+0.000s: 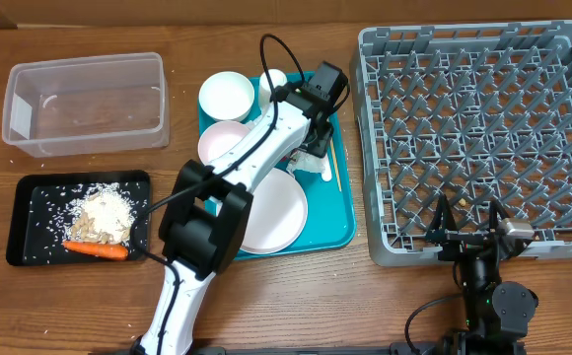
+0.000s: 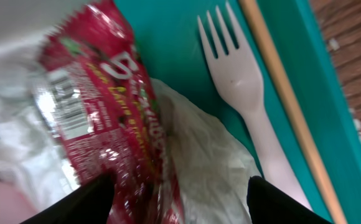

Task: Sort waste into correct bins and load items into the dishwasher rack
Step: 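Carry the empty bowl back and set it on the teal tray, then grasp the red snack wrapper with the left gripper, then carry the wrapper left and drop it into the clear bin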

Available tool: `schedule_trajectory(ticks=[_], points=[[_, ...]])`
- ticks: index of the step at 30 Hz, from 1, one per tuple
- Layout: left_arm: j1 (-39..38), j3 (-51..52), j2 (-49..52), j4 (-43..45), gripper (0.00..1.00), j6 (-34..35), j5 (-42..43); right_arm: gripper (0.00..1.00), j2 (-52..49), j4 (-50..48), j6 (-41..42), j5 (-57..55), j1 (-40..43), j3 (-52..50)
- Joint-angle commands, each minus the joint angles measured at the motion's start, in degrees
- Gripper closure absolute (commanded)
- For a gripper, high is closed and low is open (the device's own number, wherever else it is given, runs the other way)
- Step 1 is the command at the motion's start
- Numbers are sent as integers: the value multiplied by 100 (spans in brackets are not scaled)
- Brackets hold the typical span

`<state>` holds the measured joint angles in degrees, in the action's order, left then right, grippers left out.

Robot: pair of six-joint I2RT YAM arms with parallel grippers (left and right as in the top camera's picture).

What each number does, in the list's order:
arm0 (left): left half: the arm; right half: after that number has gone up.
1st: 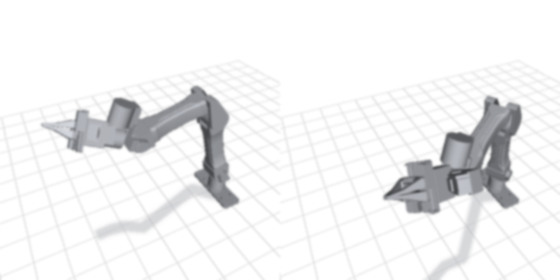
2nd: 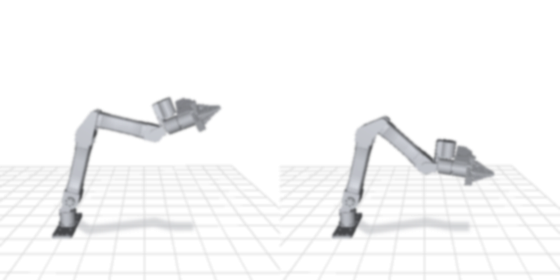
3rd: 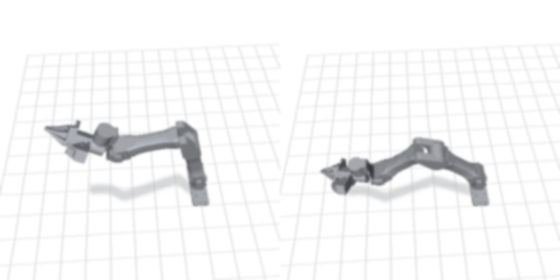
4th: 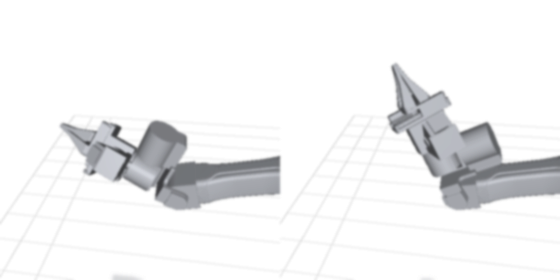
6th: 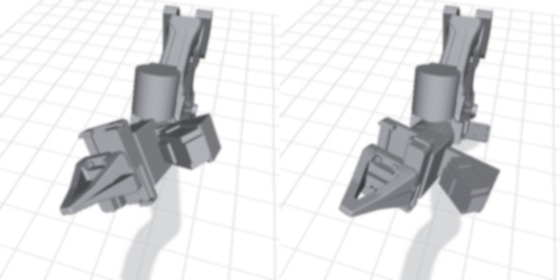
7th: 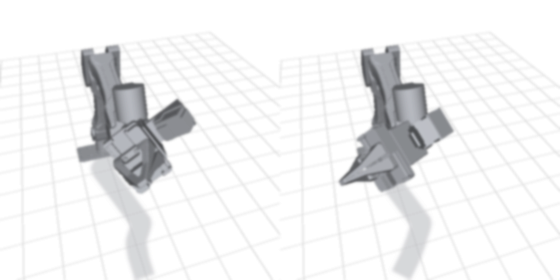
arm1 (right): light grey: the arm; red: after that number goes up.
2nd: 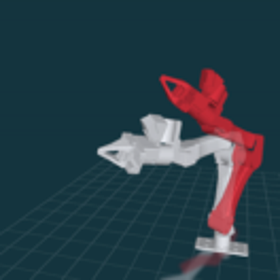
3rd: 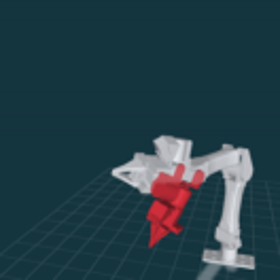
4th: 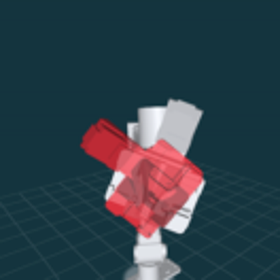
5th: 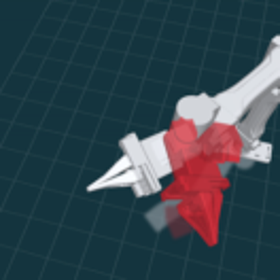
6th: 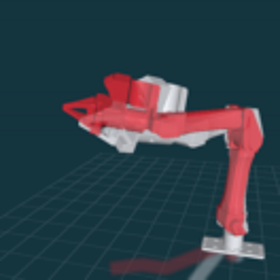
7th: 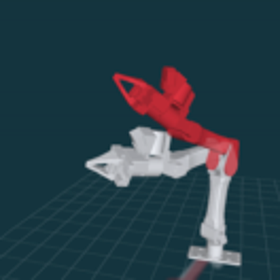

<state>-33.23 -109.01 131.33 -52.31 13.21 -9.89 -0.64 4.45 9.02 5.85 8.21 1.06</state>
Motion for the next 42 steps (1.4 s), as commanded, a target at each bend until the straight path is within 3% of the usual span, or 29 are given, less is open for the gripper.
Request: schedule_trajectory(ticks=[1,5,6,11,19,24,30,36,42], points=[[50,20,122,98,35,50,92,0,37,-28,17,24,17,-61],[66,20,122,120,53,52,92,0,37,-28,17,24,17,-59],[79,20,120,120,64,50,87,0,37,-28,17,24,17,-59],[96,-7,83,57,96,55,94,0,37,-28,17,24,17,-61],[96,-763,-153,-505,96,52,168,0,37,-26,17,24,17,-59],[111,-2111,-289,-1412,96,52,951,0,37,-28,17,24,17,-61],[245,-3324,-289,-2358,96,55,990,0,37,-28,17,24,17,-59],[1003,-4238,-289,-3060,96,59,1438,0,37,-28,17,24,17,-59],[2050,-4365,-286,-3348,96,273,984,0,37,-28,17,24,17,-59]])
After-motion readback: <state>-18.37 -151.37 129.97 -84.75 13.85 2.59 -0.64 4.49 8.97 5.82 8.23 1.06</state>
